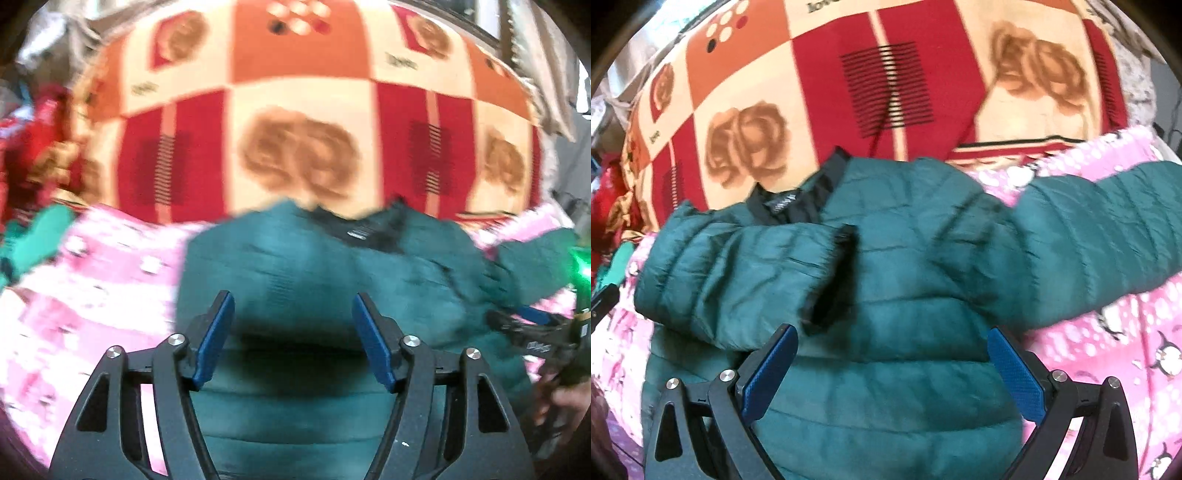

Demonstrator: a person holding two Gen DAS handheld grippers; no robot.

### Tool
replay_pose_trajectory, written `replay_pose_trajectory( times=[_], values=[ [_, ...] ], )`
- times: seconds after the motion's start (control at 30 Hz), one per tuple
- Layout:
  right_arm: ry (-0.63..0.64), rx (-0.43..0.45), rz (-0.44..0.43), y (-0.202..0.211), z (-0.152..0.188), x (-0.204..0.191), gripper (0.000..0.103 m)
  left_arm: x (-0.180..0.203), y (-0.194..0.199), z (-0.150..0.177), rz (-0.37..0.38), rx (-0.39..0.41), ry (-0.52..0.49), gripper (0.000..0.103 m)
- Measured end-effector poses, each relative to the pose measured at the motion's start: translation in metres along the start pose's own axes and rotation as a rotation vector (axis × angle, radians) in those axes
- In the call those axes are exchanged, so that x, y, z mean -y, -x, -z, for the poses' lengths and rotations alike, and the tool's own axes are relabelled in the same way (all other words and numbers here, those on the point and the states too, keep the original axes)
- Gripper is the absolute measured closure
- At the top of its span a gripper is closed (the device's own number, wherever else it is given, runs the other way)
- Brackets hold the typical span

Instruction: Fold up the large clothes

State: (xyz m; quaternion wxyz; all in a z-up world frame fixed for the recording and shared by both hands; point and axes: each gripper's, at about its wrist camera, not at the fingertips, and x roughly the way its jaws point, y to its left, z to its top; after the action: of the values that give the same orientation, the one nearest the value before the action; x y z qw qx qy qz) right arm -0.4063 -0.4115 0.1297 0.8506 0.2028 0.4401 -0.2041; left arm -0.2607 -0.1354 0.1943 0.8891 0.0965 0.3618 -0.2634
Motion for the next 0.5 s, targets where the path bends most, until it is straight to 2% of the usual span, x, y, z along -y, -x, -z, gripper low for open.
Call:
replay_pose_trajectory(
  times=[0.03,0.13,0.23,0.27,0.33,0.43,0.47,0.5],
  values=[
    [-0.003,-0.006,-0.010,-0.005,-0.003,-0.005,0.001,-0.015,0.001,-0.001,-0.046,0.018,0.006,0.025],
    [-0.030,-0.030,-0.040,-0.022,-0.012,-0.015,0.001,-0.048,-0.004,0.002,-0.115,0.021,0.037,0.025],
    [-0.073,-0.075,-0.069,-0.047,-0.016,-0.022,0.001,-0.077,-0.021,0.008,-0.137,-0.008,0.101,0.025],
    [-0.079,-0.082,-0.075,-0.052,-0.017,-0.024,0.003,-0.086,-0.026,0.011,-0.143,-0.017,0.118,0.025],
    [-0.088,-0.090,-0.095,-0.064,-0.017,-0.029,0.016,-0.095,-0.040,0.015,-0.153,-0.040,0.139,0.025],
    [-0.064,-0.060,-0.137,-0.070,-0.016,-0.035,0.042,-0.099,-0.060,0.022,-0.155,-0.086,0.161,0.025],
    [-0.058,-0.055,-0.156,-0.071,-0.016,-0.037,0.058,-0.098,-0.065,0.024,-0.151,-0.101,0.170,0.025],
    [-0.045,-0.053,-0.164,-0.071,-0.016,-0.039,0.066,-0.097,-0.069,0.026,-0.147,-0.111,0.177,0.025]
  ],
)
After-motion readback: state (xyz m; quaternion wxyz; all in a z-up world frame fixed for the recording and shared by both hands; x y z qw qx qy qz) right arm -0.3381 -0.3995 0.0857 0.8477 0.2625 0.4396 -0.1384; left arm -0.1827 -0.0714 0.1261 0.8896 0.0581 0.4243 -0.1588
